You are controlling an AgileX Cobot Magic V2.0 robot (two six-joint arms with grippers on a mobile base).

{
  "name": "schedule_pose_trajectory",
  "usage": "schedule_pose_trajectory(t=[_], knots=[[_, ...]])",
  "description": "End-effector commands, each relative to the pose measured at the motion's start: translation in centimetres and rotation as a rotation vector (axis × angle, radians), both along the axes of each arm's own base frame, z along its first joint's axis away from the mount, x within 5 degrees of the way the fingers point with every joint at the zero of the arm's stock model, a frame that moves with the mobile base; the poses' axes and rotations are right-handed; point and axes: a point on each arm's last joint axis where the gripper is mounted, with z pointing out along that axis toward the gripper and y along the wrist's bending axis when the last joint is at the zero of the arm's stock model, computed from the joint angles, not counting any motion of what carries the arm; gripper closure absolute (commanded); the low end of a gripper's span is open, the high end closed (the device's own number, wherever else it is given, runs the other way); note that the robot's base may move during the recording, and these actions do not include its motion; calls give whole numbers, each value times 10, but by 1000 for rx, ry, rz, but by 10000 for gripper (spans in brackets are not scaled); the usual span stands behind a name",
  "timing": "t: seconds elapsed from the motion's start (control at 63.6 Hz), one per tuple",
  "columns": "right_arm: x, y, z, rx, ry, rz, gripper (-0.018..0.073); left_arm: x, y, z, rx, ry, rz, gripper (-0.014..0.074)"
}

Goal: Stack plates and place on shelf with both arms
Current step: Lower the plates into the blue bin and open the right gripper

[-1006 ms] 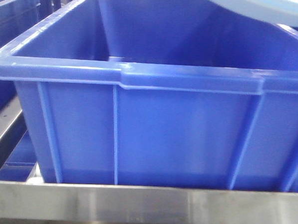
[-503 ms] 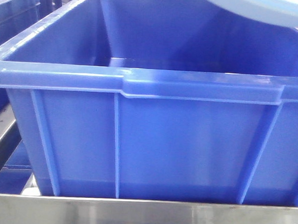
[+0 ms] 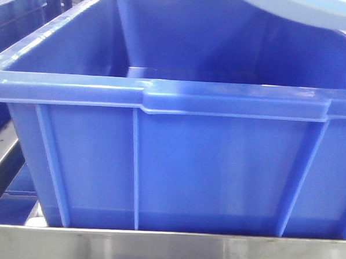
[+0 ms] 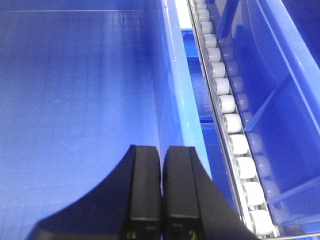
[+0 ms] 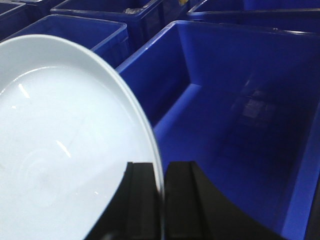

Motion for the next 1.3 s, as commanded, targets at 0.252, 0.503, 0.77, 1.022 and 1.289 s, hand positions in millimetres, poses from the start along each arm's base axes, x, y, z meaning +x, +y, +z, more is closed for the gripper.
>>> schedule_pose_trajectory(t=[0.252, 0.503, 0.77, 1.022, 1.289], knots=[[15, 3, 35, 85, -116, -43, 502, 5, -1, 17, -29, -123, 4, 512], [75, 33, 57, -103, -37, 9, 502, 5, -1, 17, -29, -123, 4, 512], [157, 67, 34, -239, 82, 9, 502, 5, -1, 17, -29, -121, 4, 512], [215, 92, -17, -325, 218, 20, 502, 5, -1, 17, -29, -120, 5, 512], [250, 106, -76, -390, 326, 21, 502, 5, -1, 17, -29, -120, 5, 512]])
